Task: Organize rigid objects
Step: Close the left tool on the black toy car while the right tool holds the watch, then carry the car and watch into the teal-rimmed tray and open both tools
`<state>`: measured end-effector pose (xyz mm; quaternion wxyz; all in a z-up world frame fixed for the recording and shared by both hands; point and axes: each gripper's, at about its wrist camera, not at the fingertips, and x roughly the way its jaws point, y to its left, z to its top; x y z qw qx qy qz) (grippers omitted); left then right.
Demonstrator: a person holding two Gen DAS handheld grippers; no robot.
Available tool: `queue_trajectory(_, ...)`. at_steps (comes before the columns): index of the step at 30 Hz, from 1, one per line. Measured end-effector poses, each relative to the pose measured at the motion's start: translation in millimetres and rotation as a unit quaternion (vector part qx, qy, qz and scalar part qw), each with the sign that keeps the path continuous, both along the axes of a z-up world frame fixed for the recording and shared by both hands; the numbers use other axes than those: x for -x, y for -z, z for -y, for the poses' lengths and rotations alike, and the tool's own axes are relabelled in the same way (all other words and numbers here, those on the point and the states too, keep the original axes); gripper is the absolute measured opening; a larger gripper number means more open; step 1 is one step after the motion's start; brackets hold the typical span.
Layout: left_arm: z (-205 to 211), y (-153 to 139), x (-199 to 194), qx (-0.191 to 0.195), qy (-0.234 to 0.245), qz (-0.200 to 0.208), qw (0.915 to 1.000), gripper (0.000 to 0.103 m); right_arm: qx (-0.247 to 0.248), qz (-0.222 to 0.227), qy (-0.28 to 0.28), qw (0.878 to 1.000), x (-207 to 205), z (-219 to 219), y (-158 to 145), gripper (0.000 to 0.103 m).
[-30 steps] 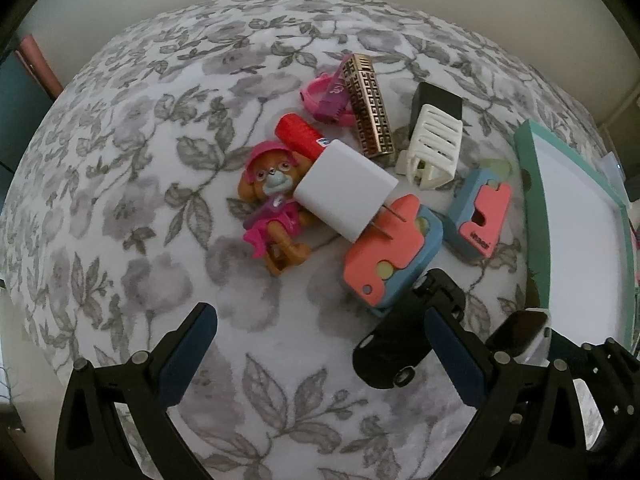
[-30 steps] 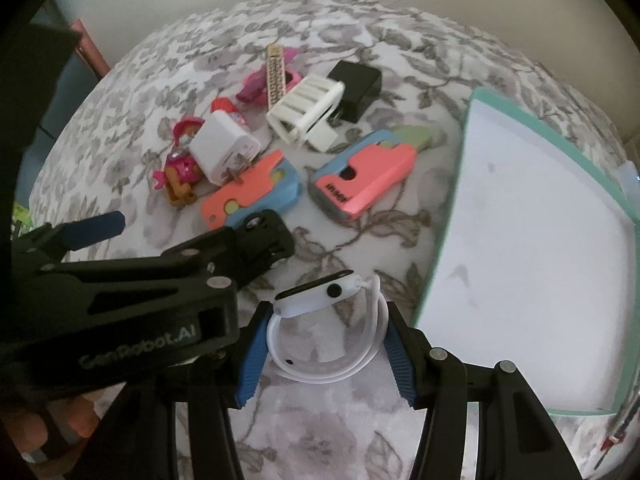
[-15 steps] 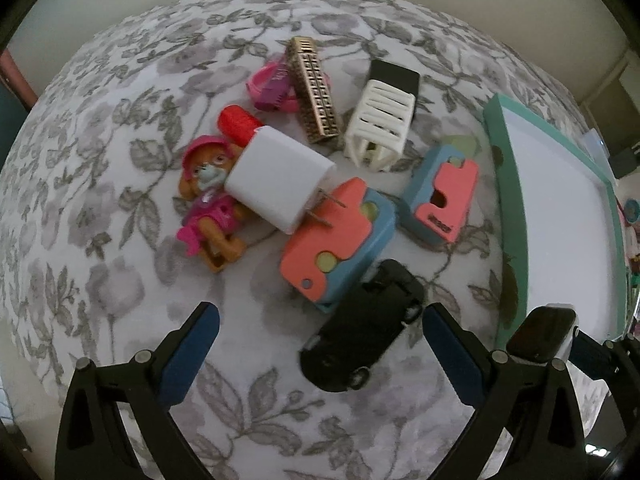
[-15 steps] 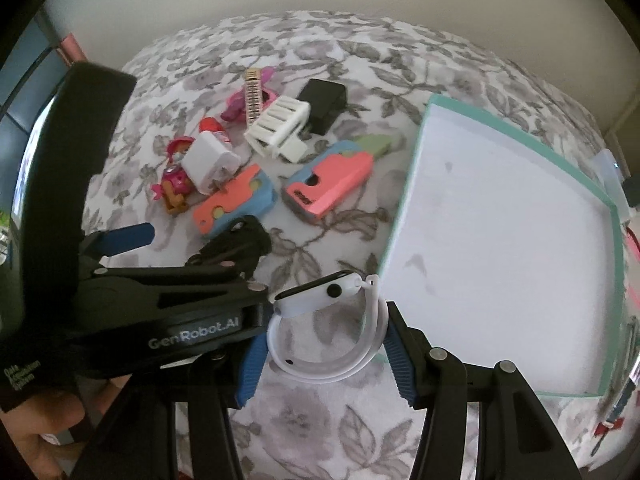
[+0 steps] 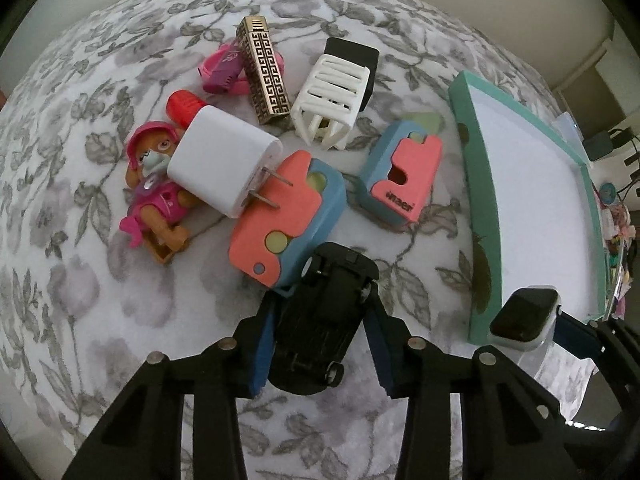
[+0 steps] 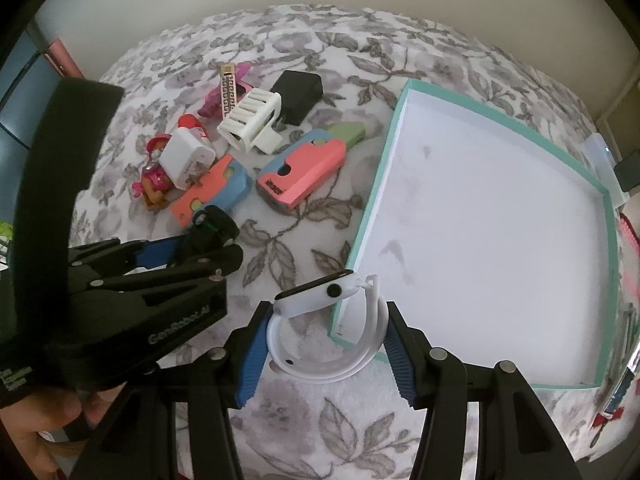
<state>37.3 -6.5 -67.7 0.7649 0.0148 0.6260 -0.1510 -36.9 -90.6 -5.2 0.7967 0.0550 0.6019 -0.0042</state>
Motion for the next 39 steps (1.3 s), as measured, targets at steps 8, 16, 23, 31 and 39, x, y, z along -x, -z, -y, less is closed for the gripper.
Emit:
queue_trajectory(8,-11.3,-20.6,26.0,0.030,0.005,0.003,0.9995,0.042,-0.003,-0.003,0.017,1.000,-0.2,9.3,2.6,0.057)
queue_trajectory(16,-15.6,-48.9,35.9,0.047,0.005,0.026,0.9986,0.042,-0.016,0.012,0.057,0.998,1.7,29.8,-4.5,0.057)
queue_trajectory(23,11.5,-82.3,31.1,0.031,0.029,0.048,0.9979,0.042,-0.010,0.040,0.118,0.992,2.6,59.8,-12.4,0.057)
queue_trajectory(31,75.1,-96.7,13.2,0.032,0.061,0.062,0.9957,0.042,0.024,0.053,0.202,0.978,3.4,106.2,-6.6,0.057)
queue_trajectory(39,133.5,-84.6,5.4,0.046,0.080,0.068,0.9934,0.042,0.059,0.053,0.285,0.955,15.8,152.7,5.5,0.057)
